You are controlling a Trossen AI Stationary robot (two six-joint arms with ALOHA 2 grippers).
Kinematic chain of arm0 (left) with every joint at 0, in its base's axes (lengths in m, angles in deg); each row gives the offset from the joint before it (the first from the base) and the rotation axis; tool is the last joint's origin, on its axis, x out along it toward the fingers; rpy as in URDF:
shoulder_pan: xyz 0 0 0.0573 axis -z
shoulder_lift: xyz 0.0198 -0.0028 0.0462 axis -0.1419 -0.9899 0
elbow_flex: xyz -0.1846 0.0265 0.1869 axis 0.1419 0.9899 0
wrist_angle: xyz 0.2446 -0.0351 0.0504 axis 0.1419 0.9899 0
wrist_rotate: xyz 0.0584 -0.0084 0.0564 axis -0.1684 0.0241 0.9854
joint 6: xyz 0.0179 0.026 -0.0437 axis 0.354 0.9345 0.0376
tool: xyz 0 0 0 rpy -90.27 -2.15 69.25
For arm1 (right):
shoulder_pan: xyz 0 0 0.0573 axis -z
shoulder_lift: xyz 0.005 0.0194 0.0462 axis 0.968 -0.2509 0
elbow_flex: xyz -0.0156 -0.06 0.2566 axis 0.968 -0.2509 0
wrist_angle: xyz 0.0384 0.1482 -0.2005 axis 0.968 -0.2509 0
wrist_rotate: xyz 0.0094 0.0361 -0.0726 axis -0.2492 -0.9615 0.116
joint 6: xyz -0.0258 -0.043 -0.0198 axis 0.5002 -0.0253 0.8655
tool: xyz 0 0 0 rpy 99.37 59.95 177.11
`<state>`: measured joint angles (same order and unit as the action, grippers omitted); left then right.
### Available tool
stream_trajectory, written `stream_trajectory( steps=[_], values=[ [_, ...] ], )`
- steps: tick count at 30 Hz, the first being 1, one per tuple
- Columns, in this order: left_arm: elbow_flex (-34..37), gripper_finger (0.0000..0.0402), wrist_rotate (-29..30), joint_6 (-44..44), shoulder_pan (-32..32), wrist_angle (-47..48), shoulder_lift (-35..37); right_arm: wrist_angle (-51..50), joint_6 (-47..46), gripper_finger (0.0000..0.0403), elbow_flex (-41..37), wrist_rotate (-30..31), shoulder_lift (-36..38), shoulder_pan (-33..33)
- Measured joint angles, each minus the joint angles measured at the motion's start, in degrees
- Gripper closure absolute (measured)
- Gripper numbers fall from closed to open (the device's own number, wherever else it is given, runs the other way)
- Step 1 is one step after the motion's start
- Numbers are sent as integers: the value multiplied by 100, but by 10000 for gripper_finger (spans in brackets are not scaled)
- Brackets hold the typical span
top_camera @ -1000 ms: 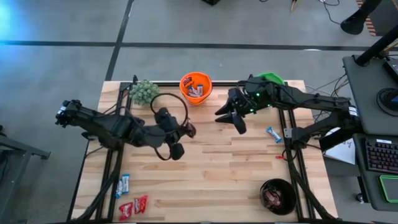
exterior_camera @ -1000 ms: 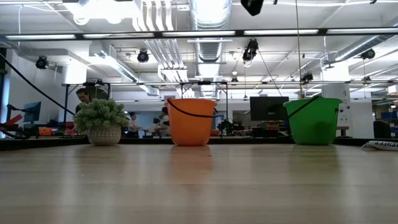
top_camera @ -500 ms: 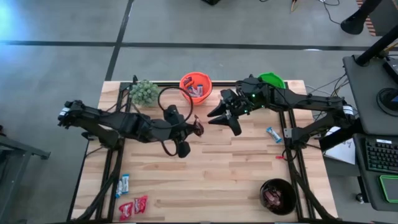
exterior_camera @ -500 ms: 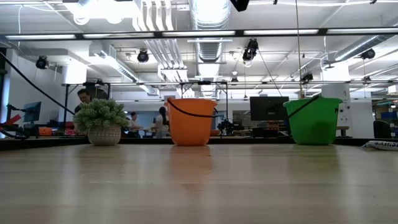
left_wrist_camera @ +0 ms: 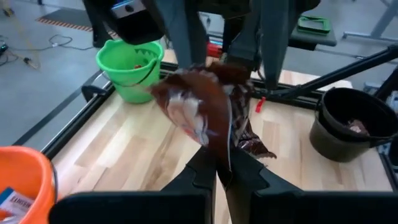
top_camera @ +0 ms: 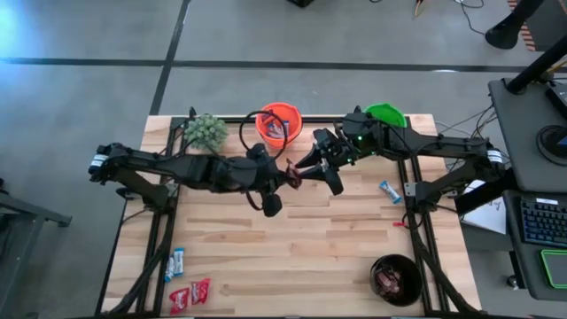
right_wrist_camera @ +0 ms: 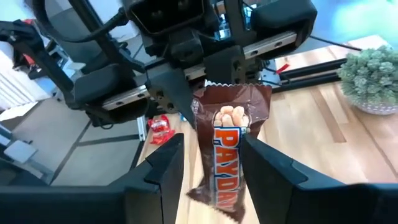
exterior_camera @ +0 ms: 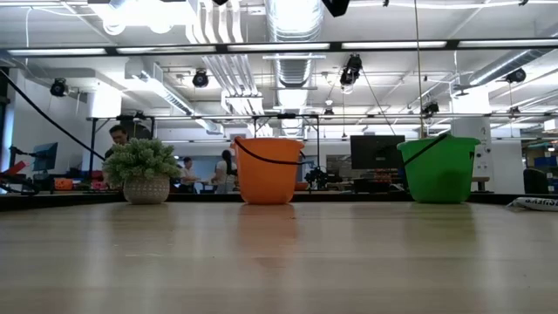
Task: Organize candy in baskets
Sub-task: Put the brown chocolate bar into the black bucket
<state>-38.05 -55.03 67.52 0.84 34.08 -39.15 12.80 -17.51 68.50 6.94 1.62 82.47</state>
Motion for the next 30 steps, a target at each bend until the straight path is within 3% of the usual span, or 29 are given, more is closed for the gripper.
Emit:
stream_trajectory(
  steps=[5, 17, 30],
  values=[
    [0, 401, -125, 166, -36, -284, 2, 3, 2, 257, 7, 322, -18, 0],
    [0, 401, -190, 273, -144, -382, 2, 5, 2, 261, 7, 303, -46, -10],
    [0, 401, -237, 468, -217, -500, -15, 112, -254, 340, 11, 254, -164, -9]
  ],
)
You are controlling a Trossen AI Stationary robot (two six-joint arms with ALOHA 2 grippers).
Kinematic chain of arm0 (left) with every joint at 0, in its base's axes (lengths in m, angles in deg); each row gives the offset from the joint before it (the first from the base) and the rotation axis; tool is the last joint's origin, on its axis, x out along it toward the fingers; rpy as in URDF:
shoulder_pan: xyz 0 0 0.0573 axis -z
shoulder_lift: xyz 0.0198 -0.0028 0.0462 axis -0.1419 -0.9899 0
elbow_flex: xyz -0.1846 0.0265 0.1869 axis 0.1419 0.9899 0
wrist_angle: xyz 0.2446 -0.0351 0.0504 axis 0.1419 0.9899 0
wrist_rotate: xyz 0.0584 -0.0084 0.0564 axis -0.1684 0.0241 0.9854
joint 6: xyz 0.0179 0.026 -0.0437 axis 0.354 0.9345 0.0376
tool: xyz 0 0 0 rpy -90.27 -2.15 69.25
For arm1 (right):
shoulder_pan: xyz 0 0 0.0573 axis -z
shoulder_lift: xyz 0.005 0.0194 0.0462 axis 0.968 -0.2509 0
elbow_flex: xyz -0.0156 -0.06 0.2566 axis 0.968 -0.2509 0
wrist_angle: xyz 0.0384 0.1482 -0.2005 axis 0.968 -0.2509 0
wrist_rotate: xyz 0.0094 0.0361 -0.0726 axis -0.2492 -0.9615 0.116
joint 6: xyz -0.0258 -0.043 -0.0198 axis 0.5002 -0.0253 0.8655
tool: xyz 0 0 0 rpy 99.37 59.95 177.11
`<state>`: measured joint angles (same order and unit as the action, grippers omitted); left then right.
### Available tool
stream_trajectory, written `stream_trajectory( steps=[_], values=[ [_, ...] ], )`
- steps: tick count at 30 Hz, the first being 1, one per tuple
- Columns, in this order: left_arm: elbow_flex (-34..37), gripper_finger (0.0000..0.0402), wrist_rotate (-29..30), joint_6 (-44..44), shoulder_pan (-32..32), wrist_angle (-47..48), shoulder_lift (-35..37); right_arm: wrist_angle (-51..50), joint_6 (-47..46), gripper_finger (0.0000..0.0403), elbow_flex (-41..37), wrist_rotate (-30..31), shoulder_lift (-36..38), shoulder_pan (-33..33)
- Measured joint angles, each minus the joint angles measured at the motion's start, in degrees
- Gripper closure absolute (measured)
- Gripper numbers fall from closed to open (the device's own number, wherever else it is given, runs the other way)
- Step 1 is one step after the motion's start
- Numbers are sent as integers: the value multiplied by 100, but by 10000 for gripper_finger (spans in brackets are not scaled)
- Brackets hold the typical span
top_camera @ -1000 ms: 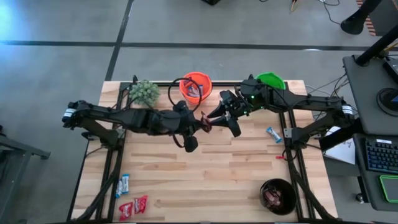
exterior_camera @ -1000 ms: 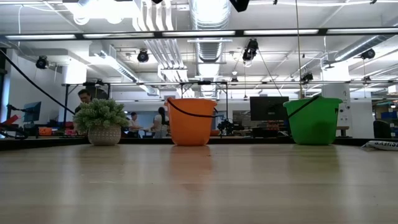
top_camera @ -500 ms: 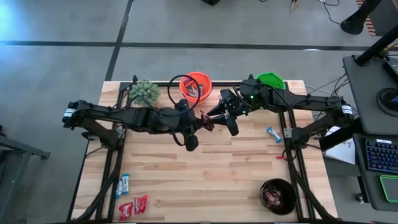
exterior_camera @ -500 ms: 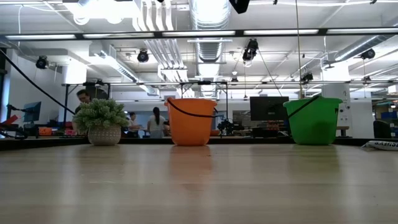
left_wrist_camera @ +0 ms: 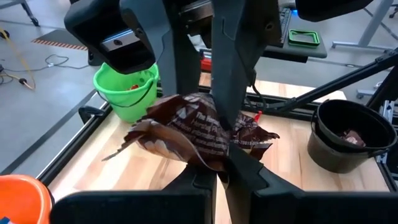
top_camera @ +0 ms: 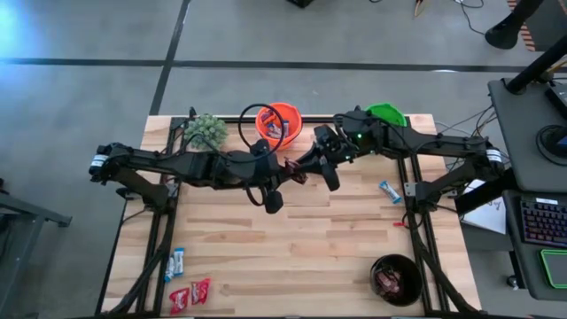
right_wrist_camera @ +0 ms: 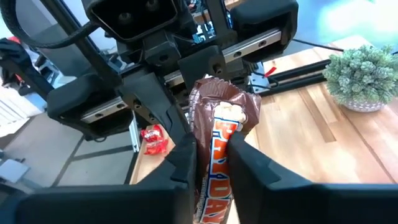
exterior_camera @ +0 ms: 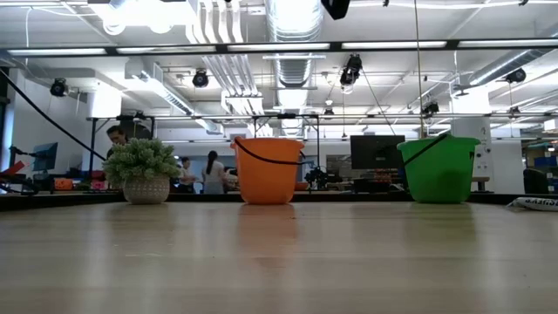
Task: Organize candy in baskets
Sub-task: Put the brown chocolate bar into the black bucket
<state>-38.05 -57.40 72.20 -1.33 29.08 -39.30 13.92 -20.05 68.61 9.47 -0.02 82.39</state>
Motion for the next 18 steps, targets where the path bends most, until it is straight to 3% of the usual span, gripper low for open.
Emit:
stream_trajectory(
  steps=[5, 18],
  values=[
    [0, 401, 1, 18, -11, -11, 2, 20, -83, 386, 0, -1, -1, -13],
    [-8, 401, 29, 24, -13, -49, 13, -3, -38, 394, 89, 0, 1, -28]
  ],
)
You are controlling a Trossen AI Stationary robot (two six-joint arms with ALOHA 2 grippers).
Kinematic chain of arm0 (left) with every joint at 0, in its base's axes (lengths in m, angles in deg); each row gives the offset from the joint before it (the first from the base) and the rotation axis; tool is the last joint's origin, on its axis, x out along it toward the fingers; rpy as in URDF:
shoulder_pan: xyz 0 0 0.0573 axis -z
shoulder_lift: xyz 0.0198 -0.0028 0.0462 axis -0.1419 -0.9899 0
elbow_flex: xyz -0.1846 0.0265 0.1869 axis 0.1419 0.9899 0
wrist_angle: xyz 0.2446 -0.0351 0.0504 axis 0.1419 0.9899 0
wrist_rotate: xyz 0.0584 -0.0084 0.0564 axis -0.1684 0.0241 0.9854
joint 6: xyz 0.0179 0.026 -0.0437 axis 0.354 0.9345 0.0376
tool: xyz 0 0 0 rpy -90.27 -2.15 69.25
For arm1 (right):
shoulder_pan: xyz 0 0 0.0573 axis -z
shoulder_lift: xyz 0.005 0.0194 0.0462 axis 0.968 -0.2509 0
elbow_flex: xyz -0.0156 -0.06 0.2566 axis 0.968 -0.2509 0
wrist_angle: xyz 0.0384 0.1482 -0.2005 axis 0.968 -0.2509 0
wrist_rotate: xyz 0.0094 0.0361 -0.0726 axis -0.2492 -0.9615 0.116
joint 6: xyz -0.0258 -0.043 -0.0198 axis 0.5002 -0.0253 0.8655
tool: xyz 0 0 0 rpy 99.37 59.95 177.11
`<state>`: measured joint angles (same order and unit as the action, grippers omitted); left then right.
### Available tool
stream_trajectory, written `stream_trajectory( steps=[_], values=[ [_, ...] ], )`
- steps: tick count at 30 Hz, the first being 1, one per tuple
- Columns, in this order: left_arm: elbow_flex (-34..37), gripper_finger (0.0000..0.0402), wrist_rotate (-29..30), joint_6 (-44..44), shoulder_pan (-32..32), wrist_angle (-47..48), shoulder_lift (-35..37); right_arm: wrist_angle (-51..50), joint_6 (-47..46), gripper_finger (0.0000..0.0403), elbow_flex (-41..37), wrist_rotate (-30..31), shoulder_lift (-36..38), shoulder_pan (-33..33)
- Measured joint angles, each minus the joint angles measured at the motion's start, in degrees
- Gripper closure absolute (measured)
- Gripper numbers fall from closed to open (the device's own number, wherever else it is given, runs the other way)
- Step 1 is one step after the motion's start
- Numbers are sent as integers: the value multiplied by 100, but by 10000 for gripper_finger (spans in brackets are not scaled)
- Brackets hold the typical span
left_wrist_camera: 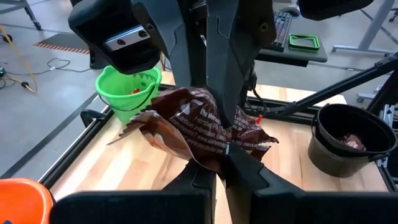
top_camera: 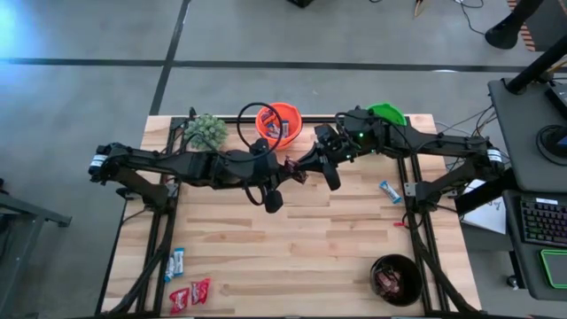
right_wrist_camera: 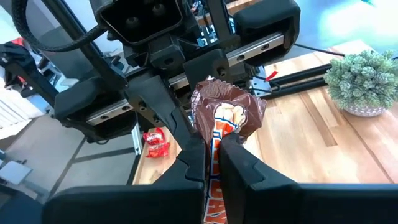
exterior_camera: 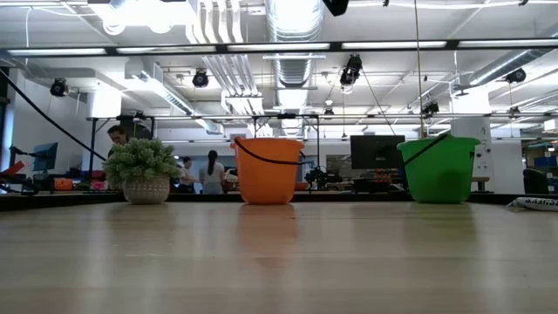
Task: Organize candy in baskets
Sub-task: Put the brown chocolate bar into the black bucket
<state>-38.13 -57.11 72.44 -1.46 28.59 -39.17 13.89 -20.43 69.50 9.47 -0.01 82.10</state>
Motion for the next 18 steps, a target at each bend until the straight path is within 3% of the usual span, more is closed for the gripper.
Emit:
stream_trajectory(
  steps=[6, 18],
  values=[
    [-3, 380, -2, -56, -2, -1, 25, -137, 100, 394, 86, 4, 12, 0],
    [-3, 283, -39, -168, 1, 131, 64, -428, 145, 395, 93, 47, 98, 51]
  ],
)
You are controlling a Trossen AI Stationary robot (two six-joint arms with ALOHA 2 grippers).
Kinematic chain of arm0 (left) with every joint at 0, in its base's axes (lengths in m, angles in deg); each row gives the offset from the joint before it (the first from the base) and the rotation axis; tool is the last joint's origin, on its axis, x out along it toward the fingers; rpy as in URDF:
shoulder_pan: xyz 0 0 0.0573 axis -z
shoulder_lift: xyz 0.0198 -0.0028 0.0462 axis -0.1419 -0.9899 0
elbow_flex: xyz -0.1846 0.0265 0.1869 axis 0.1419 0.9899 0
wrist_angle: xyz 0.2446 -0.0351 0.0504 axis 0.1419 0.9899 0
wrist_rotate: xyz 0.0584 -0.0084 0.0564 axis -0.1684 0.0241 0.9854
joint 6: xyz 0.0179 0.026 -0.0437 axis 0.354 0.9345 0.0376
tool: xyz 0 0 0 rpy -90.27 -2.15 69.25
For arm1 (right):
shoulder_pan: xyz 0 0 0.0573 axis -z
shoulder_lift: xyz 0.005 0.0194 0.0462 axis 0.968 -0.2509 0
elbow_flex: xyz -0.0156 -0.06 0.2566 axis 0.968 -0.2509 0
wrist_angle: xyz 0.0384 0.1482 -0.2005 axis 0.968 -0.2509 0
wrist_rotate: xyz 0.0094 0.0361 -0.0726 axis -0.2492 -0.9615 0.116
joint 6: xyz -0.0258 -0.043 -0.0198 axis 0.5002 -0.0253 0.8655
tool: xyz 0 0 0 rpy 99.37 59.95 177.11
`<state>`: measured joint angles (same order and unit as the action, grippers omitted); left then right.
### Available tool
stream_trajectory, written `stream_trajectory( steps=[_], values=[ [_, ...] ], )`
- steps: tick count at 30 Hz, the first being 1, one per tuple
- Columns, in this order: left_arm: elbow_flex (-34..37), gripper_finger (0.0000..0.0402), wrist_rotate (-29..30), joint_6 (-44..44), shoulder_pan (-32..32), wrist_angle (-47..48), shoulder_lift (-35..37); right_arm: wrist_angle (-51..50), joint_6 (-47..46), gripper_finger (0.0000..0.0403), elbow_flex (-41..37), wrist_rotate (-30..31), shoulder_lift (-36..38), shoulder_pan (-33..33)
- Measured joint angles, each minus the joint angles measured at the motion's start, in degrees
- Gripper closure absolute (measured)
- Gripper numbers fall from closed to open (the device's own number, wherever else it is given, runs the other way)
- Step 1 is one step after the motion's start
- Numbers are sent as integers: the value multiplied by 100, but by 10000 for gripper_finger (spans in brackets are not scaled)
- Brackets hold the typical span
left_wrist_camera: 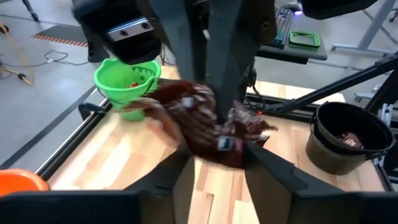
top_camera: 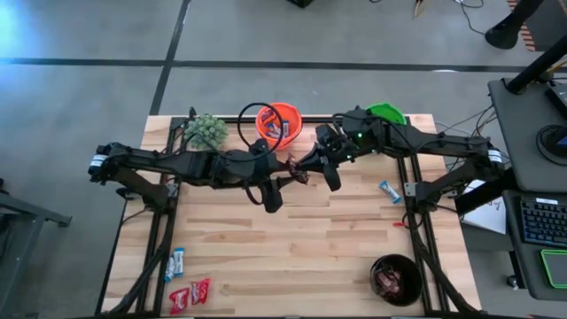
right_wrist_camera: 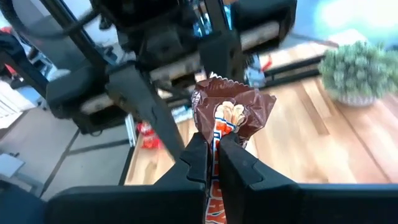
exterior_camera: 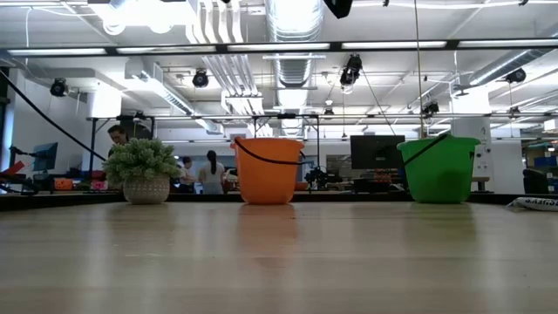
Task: Organize candy in baskets
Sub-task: Put the brown chocolate bar into the black bucket
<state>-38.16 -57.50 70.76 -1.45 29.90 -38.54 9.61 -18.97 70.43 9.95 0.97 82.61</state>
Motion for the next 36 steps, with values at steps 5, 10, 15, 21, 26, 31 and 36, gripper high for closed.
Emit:
stream_trajectory(
  steps=[5, 10, 15, 21, 26, 31, 36],
  values=[
    [-21, 254, 98, 1, 3, 168, 41, -546, -26, 395, -17, -56, 138, 13],
    [-20, 241, 76, 2, 10, 292, 48, -1125, -153, 395, -21, -42, 315, 15],
    [-20, 239, 59, 88, 12, 323, 107, -1843, -268, 395, -20, -2, 494, -5],
    [-17, 239, 41, 198, 14, 345, 114, -2642, -463, 395, -15, -153, 732, -29],
    [-9, 239, 28, 231, 14, 364, 114, -3337, -802, 395, -15, -348, 884, -99],
    [-9, 239, 25, 483, 14, 374, 114, -3766, -1154, 395, -13, -353, 974, -327],
    [-2, 239, 24, 544, 18, 502, 114, -4139, -1517, 395, -16, -306, 987, -776]
  ],
)
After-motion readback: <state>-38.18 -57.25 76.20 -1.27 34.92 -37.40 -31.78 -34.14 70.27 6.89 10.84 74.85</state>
